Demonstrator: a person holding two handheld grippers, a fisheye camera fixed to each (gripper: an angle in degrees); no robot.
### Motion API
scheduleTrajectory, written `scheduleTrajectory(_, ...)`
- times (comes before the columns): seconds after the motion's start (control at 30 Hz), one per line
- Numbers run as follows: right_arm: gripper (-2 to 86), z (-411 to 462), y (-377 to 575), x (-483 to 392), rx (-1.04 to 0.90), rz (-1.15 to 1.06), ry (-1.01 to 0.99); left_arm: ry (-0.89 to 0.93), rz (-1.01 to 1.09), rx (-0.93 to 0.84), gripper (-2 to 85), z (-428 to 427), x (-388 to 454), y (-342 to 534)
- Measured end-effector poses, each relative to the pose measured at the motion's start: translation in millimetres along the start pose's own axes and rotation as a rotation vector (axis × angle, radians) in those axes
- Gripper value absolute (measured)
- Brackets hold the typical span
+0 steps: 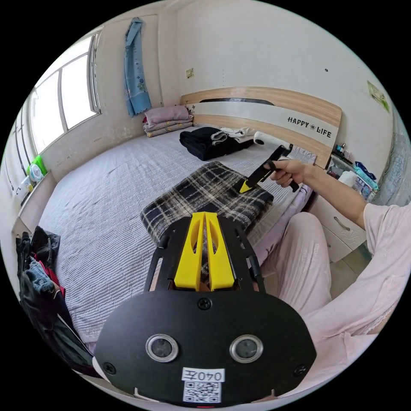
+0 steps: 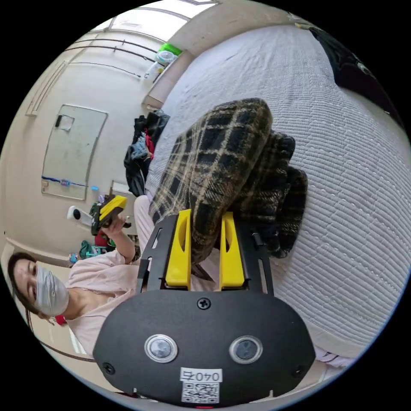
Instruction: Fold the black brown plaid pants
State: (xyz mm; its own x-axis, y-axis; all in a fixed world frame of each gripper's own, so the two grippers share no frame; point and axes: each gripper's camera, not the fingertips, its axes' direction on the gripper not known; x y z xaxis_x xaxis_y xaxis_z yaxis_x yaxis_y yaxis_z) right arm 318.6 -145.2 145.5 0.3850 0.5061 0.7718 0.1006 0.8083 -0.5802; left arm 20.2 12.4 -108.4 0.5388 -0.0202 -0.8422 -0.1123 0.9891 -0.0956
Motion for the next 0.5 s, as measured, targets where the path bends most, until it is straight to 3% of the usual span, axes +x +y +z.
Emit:
scheduleTrajectory(0.1,11.6,-16.4,22.3,-21.2,0.046,-0.049,0.092,-0.038,0.012,-0.015,-0.9,8.2,4.4,-0.1)
scheduleTrajectory(0.3,10.8,30.0,7.1,-30.1,-0.157,-0.029,0.046,0.041,-0.012,-0.008,-0.9,32.8,7.6,-9.5)
scheduleTrajectory(0.43,5.8,37.4,-8.9,-98.2,-0.181,-0.23,0.241,0.02,-0.021,0.003,-0.9,37.5,4.2,-18.4)
scheduleTrajectory(0.5,5.3,24.1,-5.6,-130.5,-0.127,-0.338,0.239,-0.003,-0.02,0.013,-0.9,37.0,0.1,-24.0)
